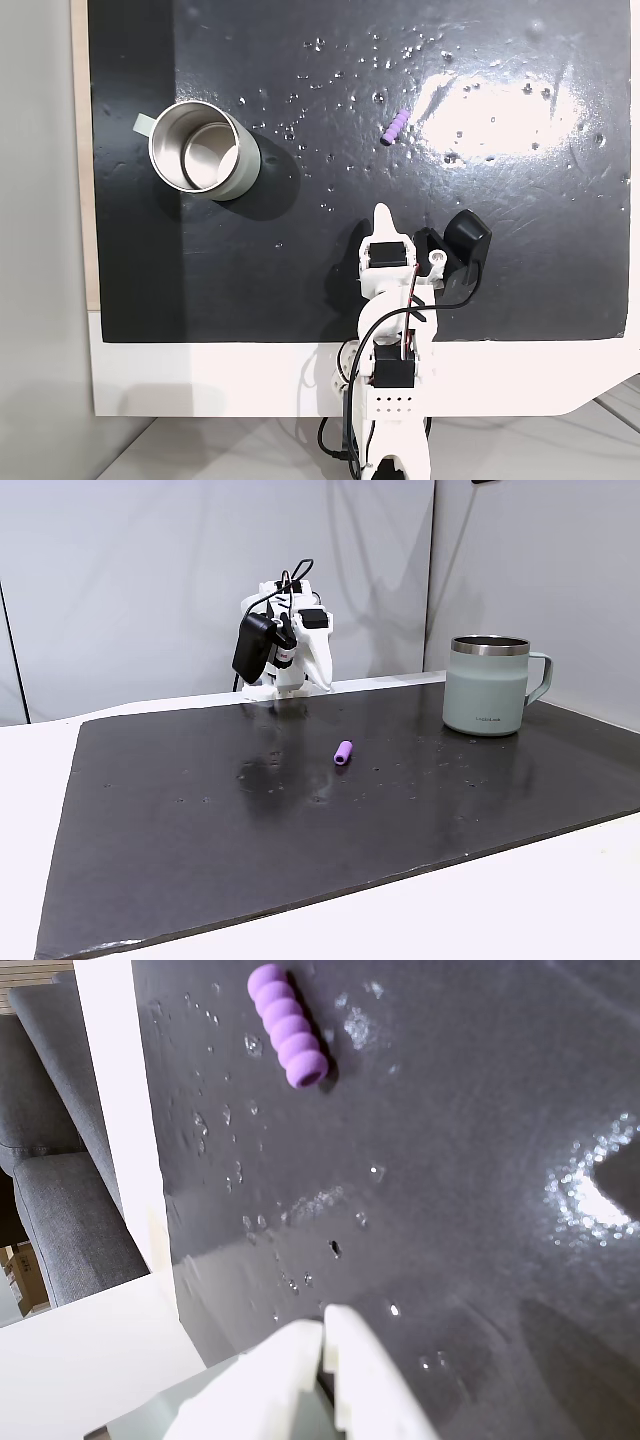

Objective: Grasp a pengrip and put it in the cup.

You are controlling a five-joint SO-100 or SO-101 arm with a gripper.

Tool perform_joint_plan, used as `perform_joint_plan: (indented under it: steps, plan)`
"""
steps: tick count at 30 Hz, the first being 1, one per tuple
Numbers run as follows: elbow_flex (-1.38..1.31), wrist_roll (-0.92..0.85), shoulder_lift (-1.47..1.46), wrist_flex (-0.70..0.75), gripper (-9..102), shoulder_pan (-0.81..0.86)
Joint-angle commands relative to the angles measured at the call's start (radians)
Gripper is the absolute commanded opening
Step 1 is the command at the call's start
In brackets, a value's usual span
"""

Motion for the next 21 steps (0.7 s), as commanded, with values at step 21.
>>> perform_joint_plan:
  steps: [21]
  plan:
    - [-0.258,-0.170,-0.156,0.098,0,-0.037]
